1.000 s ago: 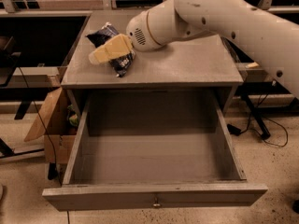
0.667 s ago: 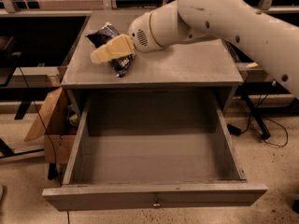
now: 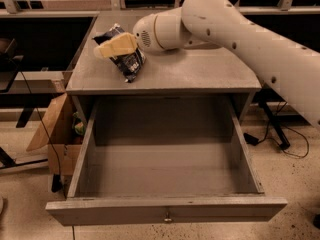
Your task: Place blue chip bag into top drawer
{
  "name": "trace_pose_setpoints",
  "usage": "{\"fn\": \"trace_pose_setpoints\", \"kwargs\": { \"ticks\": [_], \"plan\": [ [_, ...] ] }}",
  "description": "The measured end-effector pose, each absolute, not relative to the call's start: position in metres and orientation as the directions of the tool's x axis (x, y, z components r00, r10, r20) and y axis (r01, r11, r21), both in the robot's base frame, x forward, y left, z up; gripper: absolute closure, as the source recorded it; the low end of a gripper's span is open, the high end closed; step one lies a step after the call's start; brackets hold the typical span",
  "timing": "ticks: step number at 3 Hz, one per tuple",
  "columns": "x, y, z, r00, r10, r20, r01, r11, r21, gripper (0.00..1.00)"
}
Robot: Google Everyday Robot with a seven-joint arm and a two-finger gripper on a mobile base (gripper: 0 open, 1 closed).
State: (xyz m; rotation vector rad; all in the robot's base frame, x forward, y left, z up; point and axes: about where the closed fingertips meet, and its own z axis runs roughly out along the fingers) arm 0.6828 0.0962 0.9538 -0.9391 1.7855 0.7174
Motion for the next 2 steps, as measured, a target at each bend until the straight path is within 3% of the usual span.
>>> {"fn": "trace_pose_setpoints", "kwargs": {
  "ticks": [2],
  "plan": [
    [0.75, 0.112, 0.907, -0.274, -0.327, -0.905, -0.822, 0.567, 0.044, 0.0]
  ]
}}
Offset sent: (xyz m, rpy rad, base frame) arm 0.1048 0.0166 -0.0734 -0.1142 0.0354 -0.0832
